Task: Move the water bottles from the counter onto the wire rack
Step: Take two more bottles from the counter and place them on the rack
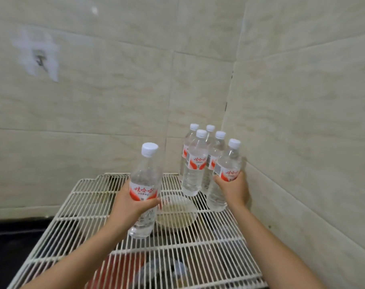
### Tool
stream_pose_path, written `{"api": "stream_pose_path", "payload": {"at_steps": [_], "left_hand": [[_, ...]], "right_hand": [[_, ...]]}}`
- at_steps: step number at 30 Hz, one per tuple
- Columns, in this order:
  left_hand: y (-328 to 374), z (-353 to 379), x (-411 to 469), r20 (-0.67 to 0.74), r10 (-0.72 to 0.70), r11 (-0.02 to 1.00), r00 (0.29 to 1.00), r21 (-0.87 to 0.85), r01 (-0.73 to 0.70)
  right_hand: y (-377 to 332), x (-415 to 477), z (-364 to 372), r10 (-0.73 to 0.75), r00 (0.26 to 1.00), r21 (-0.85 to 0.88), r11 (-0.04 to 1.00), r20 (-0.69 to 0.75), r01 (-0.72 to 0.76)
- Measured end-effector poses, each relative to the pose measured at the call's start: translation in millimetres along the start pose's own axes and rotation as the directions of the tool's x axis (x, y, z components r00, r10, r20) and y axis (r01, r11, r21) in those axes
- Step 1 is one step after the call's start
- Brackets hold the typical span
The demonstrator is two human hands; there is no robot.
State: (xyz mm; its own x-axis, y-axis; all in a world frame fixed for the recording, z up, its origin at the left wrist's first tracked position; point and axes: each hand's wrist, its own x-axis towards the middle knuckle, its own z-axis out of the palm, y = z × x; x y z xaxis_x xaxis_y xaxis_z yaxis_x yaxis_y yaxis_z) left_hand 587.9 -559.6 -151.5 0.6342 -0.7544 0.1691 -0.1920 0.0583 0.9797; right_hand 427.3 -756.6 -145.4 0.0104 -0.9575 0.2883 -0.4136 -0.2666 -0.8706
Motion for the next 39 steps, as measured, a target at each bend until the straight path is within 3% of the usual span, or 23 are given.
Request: {"api": "stream_pose_path", "payload": {"at_steps": [5,15,20,28,33,35,37,39], "left_hand": [[2.3,29.3,12.6,-0.072,-0.017,1.0,0.997,-0.008,0.016],[12.7,122.6,47.6,-0.081,0.028,0.996,0.996,-0.085,-0.034],[6.3,156.0,67.0,-0.133,-0.039,0.992,0.99,-0.122,0.022],[-22.1,168.5,85.4,-0.172,-0.02,0.998,0.985,0.054,0.03],[-23.9,159.1,80.4,-0.082,-0.003,0.991,0.997,0.131,0.014],[-22.3,149.2,71.1,-0.02,-0.008,0.98,1.0,0.197,0.012],[-15.1,135.8,55.9,0.014,-0.023,0.959,1.0,0.282,0.018],[-15.9,117.0,48.1,-0.021,-0.025,0.938,0.999,0.345,0.03]], "right_hand": [[7.8,8.6,12.9,-0.061,0.997,-0.062,0.996,0.049,0.064],[40.0,0.4,19.5,-0.097,0.985,-0.168,0.978,0.145,0.121],[52.1,4.4,16.1,-0.108,0.977,-0.191,0.971,0.186,0.143],[62.5,12.7,20.5,-0.144,0.968,-0.148,0.973,0.203,0.175],[68.6,12.9,22.8,-0.214,0.955,-0.058,0.971,0.207,0.23],[66.4,10.6,22.7,-0.264,0.954,-0.027,0.962,0.14,0.271],[60.4,8.7,19.7,-0.454,0.889,-0.159,0.884,-0.068,0.439],[51.3,5.4,16.0,-0.726,0.649,-0.31,0.686,-0.226,0.658]]}}
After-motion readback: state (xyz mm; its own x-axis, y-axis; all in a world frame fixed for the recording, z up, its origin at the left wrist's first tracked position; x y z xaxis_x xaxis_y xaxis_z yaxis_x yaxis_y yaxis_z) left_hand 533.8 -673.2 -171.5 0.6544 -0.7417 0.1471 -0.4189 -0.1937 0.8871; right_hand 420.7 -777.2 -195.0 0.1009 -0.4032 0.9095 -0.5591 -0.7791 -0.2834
